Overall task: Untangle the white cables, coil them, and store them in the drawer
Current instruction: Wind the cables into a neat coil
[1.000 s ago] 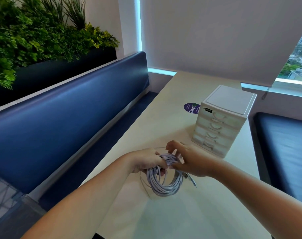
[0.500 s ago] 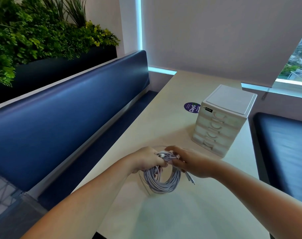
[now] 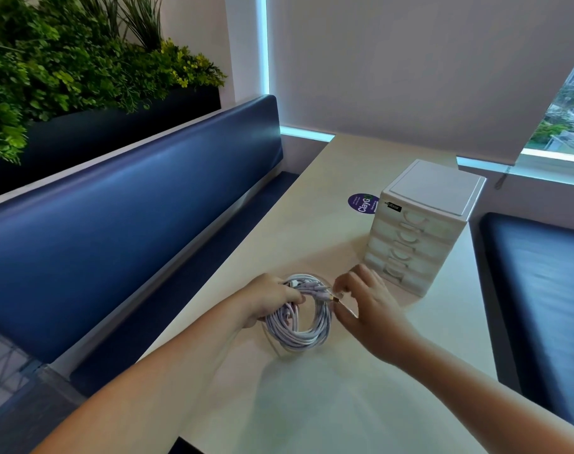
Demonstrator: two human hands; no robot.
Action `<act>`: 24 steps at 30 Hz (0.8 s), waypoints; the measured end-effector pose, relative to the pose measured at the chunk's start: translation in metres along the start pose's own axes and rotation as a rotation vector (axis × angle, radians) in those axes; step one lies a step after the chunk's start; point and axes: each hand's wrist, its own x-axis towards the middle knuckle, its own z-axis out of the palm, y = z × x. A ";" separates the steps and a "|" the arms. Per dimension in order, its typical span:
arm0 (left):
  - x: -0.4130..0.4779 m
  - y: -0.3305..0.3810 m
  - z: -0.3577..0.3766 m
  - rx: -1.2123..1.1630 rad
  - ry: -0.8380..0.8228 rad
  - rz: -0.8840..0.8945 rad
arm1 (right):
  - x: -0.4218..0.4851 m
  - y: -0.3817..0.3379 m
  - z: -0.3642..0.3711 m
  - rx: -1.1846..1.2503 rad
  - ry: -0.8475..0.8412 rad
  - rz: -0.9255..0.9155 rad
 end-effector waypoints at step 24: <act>0.010 -0.009 0.004 -0.024 -0.188 0.192 | 0.008 -0.012 0.005 0.374 -0.305 0.358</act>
